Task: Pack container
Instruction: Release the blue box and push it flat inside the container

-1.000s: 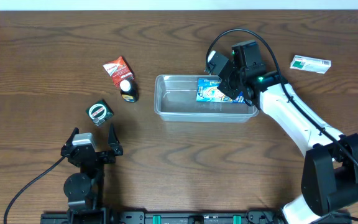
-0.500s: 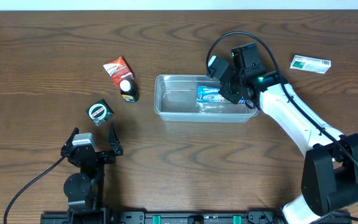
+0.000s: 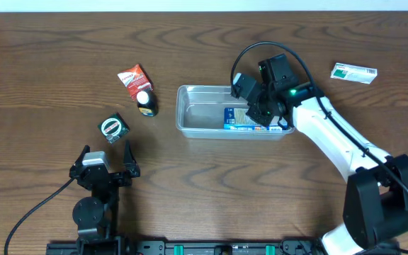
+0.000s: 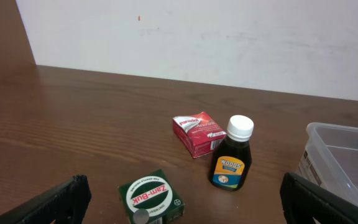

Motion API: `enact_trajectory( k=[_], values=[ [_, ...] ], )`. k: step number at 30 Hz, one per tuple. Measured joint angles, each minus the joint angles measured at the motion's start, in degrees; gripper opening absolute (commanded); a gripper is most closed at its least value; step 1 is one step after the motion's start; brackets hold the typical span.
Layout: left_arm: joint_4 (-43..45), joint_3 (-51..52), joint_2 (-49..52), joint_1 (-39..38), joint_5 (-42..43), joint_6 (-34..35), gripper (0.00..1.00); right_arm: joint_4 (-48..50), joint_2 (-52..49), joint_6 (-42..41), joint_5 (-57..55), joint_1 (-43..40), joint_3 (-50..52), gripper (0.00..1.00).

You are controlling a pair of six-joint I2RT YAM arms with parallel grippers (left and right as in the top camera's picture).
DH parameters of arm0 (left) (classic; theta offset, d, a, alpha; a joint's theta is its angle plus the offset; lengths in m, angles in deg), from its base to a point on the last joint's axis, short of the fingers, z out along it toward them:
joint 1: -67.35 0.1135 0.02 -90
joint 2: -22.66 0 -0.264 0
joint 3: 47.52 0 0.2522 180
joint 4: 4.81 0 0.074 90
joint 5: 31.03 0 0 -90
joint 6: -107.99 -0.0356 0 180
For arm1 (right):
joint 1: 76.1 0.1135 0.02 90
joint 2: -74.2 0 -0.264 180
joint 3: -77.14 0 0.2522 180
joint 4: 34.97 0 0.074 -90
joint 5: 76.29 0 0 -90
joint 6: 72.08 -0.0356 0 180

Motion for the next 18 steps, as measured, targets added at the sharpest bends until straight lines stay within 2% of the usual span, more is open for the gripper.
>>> enact_trajectory(
  k=[6, 11, 16, 17, 18],
  values=[
    [0.0, 0.0, 0.0, 0.0, 0.0, 0.0, 0.98, -1.1, 4.8, -2.0, 0.2, 0.2, 0.0, 0.01],
    [0.0, 0.0, 0.0, 0.0, 0.0, 0.0, 0.98, -1.6, 9.7, -6.8, 0.3, 0.2, 0.0, 0.01],
    [0.0, 0.0, 0.0, 0.0, 0.0, 0.0, 0.98, -6.2, 13.4, -11.8, 0.6, 0.2, 0.0, 0.01],
    [0.0, 0.0, 0.0, 0.0, 0.0, 0.0, 0.98, -6.8, 13.6, -12.2, 0.6, 0.2, 0.0, 0.04],
    [0.0, 0.0, 0.0, 0.0, 0.0, 0.0, 0.98, -8.1, 13.6, -13.0, 0.7, 0.2, 0.0, 0.12]
  ],
)
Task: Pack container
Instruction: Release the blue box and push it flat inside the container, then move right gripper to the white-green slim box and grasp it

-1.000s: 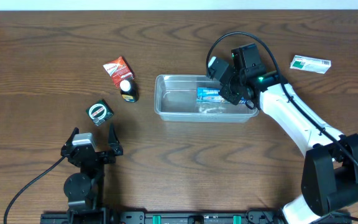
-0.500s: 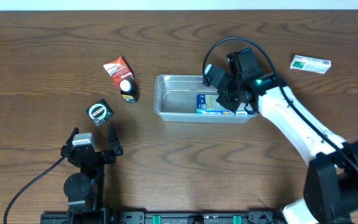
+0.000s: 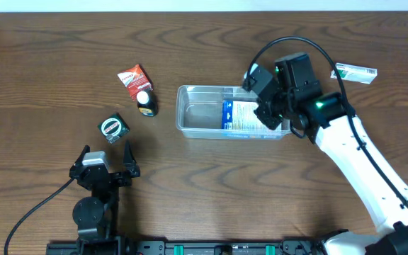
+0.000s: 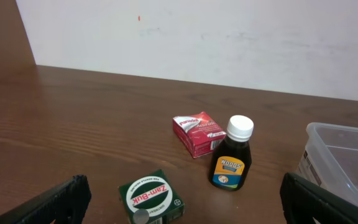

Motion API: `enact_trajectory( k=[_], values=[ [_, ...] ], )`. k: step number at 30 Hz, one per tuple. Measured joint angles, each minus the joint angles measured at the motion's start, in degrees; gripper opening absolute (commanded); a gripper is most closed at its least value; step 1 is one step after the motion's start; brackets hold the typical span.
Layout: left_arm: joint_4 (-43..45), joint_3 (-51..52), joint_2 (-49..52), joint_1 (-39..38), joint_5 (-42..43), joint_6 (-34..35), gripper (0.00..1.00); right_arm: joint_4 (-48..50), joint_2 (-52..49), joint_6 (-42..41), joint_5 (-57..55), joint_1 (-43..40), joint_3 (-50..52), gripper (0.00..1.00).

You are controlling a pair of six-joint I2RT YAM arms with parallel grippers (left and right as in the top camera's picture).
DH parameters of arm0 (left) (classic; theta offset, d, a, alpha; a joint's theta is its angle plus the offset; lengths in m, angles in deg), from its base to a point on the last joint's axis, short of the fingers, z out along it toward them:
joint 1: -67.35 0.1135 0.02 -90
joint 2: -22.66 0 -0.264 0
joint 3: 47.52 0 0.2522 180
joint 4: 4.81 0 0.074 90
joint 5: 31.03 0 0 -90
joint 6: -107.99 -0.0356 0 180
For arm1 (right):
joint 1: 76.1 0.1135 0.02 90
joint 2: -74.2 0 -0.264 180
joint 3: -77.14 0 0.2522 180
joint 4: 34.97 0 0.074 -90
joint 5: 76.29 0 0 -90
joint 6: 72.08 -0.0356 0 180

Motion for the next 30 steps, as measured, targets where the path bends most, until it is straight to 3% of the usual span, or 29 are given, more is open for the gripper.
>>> enact_trajectory(
  k=[2, 4, 6, 8, 18, 30],
  values=[
    [0.0, 0.0, 0.0, 0.0, 0.0, 0.0, 0.98, -1.9, 0.0, -1.2, 0.2, 0.0, 0.0, 0.25],
    [0.0, 0.0, 0.0, 0.0, 0.0, 0.0, 0.98, -3.2, 0.0, -1.8, 1.0, 0.0, 0.0, 0.52],
    [0.0, 0.0, 0.0, 0.0, 0.0, 0.0, 0.98, -3.8, -0.1, -2.3, 2.3, 0.0, 0.0, 0.66],
    [0.0, 0.0, 0.0, 0.0, 0.0, 0.0, 0.98, -4.2, -0.1, -2.7, 4.0, 0.0, 0.0, 0.97],
    [0.0, 0.0, 0.0, 0.0, 0.0, 0.0, 0.98, -1.6, -0.1, -9.0, 4.7, -1.4, 0.0, 0.99],
    [0.0, 0.0, 0.0, 0.0, 0.0, 0.0, 0.98, 5.6, -0.1, -25.8, 1.2, -22.1, -0.2, 0.99]
  ],
)
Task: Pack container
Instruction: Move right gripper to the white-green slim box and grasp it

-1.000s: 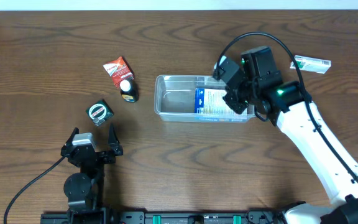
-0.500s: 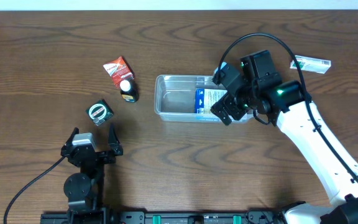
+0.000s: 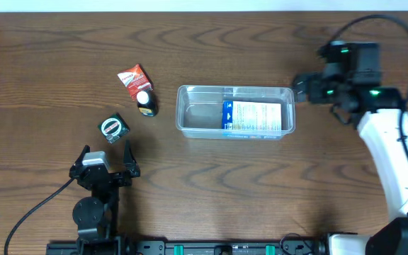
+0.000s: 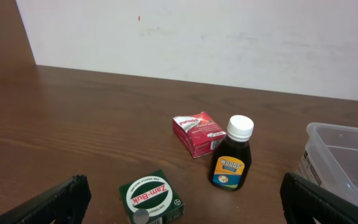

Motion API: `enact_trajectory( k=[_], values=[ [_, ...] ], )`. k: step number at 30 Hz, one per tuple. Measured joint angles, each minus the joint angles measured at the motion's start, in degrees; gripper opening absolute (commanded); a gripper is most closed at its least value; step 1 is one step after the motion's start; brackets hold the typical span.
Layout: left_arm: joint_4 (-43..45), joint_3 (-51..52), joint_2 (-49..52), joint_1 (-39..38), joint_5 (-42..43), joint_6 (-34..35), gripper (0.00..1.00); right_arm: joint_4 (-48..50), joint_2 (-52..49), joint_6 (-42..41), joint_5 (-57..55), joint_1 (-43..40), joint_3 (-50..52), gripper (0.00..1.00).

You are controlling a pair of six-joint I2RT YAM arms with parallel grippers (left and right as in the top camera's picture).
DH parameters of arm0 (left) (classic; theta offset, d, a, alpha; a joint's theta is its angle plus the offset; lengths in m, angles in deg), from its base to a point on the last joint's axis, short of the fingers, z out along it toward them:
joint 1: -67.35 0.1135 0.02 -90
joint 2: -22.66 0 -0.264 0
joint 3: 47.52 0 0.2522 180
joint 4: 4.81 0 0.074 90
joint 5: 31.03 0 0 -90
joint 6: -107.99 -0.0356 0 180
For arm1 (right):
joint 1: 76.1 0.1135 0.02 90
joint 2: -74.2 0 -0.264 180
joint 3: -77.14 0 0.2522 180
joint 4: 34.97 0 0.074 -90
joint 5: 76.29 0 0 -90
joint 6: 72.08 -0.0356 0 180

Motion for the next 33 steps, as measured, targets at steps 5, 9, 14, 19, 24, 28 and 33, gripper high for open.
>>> enact_trajectory(
  k=[5, 9, 14, 19, 24, 28, 33],
  values=[
    [0.0, 0.0, 0.0, 0.0, 0.0, 0.0, 0.98, 2.4, -0.2, -4.5, -0.2, -8.0, -0.2, 0.99],
    [0.0, 0.0, 0.0, 0.0, 0.0, 0.0, 0.98, 2.9, -2.5, -6.4, -0.2, -12.1, -0.8, 0.99],
    [0.0, 0.0, 0.0, 0.0, 0.0, 0.0, 0.98, -2.2, -10.5, -7.3, -0.4, -14.1, -5.0, 0.99],
    [0.0, 0.0, 0.0, 0.0, 0.0, 0.0, 0.98, -14.1, -19.6, -6.2, -0.9, -14.1, -20.3, 0.99],
    [0.0, 0.0, 0.0, 0.0, 0.0, 0.0, 0.98, -26.9, -29.0, -5.3, -2.5, -14.1, -42.4, 0.99],
    [0.0, 0.0, 0.0, 0.0, 0.0, 0.0, 0.98, -32.6, -36.1, -5.4, -3.6, -14.3, -52.8, 0.99],
    [0.0, 0.0, 0.0, 0.0, 0.0, 0.0, 0.98, -32.2, -44.2, -6.2, -1.9, -15.3, -54.9, 0.99]
  ],
)
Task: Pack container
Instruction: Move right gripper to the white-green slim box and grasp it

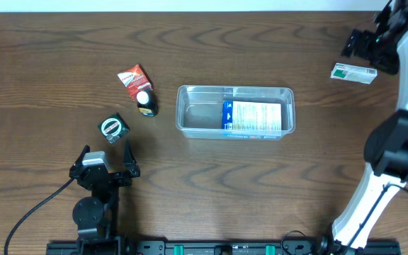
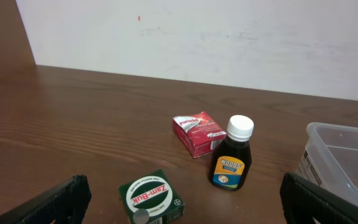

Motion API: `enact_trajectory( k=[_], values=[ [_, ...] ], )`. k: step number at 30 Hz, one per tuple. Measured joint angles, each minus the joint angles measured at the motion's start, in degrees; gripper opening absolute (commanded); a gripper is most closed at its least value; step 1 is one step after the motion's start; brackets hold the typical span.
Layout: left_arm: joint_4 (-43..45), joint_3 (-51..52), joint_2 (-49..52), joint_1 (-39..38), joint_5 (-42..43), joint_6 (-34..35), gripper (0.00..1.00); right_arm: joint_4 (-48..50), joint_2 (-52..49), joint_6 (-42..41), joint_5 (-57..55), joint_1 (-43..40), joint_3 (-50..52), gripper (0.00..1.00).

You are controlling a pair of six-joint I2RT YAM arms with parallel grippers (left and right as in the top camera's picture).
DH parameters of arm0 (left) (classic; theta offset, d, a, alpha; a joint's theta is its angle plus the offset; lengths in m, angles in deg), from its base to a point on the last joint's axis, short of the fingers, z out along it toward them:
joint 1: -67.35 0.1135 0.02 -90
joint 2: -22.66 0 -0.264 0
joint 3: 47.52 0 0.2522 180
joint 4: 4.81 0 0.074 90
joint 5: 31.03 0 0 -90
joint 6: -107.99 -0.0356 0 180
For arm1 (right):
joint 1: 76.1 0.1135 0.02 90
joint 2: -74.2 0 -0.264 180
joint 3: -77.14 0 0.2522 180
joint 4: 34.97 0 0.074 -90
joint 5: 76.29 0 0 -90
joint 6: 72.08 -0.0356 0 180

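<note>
A clear plastic container [image 1: 236, 88] lies at mid-table with a blue and white box [image 1: 252, 116] flat in its right half. To its left are a red box [image 1: 130, 76], a dark bottle with a white cap [image 1: 146, 102] and a green Zam-Buk box [image 1: 113, 127]. A green and white box [image 1: 353, 72] lies at the far right. My right gripper [image 1: 365, 51] hangs just above that box, open and empty. My left gripper [image 1: 105, 157] rests open near the front left, behind the Zam-Buk box [image 2: 151, 198].
The left wrist view shows the bottle [image 2: 232, 163] and red box [image 2: 197, 134] ahead, the container's wall [image 2: 319, 155] at the right, and a white wall behind the table. The right arm reaches along the table's right edge.
My right gripper has moved from just right of the container to the far right corner, above the green and white box. The left arm and all objects stayed put.
My right gripper was inside the container's right end with the blue and white box. The box then lay flat in the container with the gripper above it. The gripper then stood clear to the right, and is now by the far-right box.
</note>
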Motion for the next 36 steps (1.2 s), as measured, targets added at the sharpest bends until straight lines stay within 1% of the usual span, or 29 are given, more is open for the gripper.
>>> enact_trajectory(
  k=[4, 9, 11, 14, 17, 21, 28, 36],
  values=[
    [0.0, 0.0, 0.0, 0.0, 0.0, 0.0, 0.98, 2.1, -3.5, -0.1, 3.9, -0.4, 0.1, 0.99],
    [0.0, 0.0, 0.0, 0.0, 0.0, 0.0, 0.98, 3.9, -3.5, -0.6, 7.0, -0.4, 0.2, 0.99],
    [0.0, 0.0, 0.0, 0.0, 0.0, 0.0, 0.98, 3.6, -3.5, -3.7, 6.2, -0.4, 0.2, 0.99],
    [0.0, 0.0, 0.0, 0.0, 0.0, 0.0, 0.98, 0.2, -3.5, -14.4, 0.6, -0.4, 0.1, 0.99],
    [0.0, 0.0, 0.0, 0.0, 0.0, 0.0, 0.98, -0.4, -3.5, -24.1, -4.6, -0.4, 0.3, 0.99],
    [0.0, 0.0, 0.0, 0.0, 0.0, 0.0, 0.98, 1.3, -3.5, -31.8, -8.0, -0.2, 1.2, 0.99],
    [0.0, 0.0, 0.0, 0.0, 0.0, 0.0, 0.98, 3.5, -3.5, -38.0, -11.2, 0.8, 1.8, 0.99],
    [0.0, 0.0, 0.0, 0.0, 0.0, 0.0, 0.98, 5.6, -3.5, -39.9, -12.8, 0.9, 1.8, 0.98]
  ],
)
